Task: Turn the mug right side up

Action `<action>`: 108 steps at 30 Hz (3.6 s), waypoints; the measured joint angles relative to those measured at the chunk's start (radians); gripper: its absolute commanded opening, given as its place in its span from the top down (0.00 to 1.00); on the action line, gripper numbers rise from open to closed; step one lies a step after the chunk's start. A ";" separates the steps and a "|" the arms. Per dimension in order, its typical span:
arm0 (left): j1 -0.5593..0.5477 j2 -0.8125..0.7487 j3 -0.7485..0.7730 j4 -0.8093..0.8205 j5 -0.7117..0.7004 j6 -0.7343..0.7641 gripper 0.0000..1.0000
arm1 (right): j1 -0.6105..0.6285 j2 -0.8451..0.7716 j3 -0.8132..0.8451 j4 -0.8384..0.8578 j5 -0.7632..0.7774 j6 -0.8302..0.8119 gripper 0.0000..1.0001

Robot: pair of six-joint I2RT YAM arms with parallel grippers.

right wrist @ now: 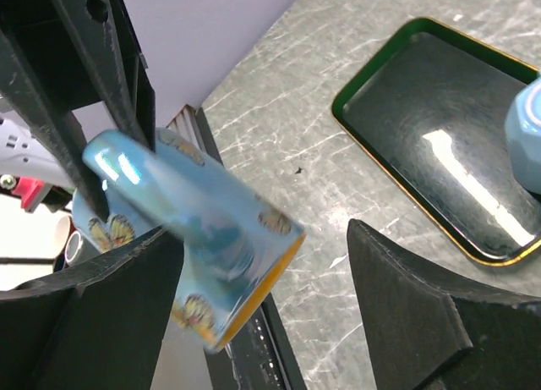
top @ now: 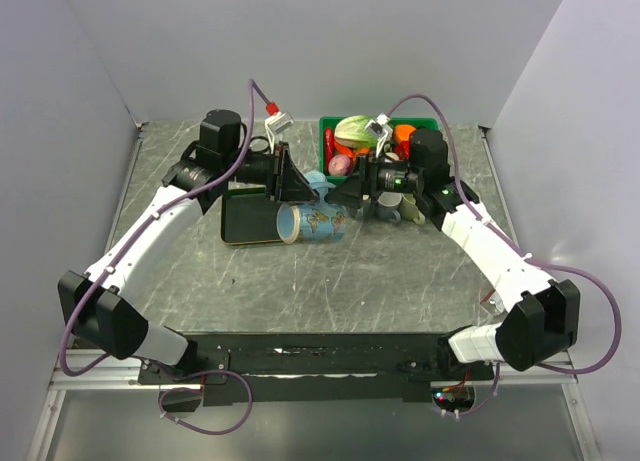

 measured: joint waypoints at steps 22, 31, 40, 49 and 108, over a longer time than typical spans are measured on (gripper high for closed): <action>-0.008 -0.006 0.008 -0.018 -0.014 0.012 0.03 | 0.072 -0.010 0.086 -0.171 0.077 -0.273 1.00; -0.018 -0.058 0.010 -0.061 -0.242 0.072 0.04 | 0.098 -0.103 0.082 -0.453 0.446 -0.629 1.00; 0.011 -0.217 -0.019 -0.023 -0.435 0.085 0.04 | 0.180 -0.127 0.067 -0.667 0.866 -0.937 1.00; 0.016 -0.203 -0.019 -0.007 -0.523 0.066 0.04 | 0.203 -0.128 -0.203 -0.584 1.205 -1.176 1.00; 0.049 -0.191 -0.123 0.111 -0.537 -0.018 0.04 | -0.266 -0.030 -0.442 -0.195 1.172 -1.640 0.31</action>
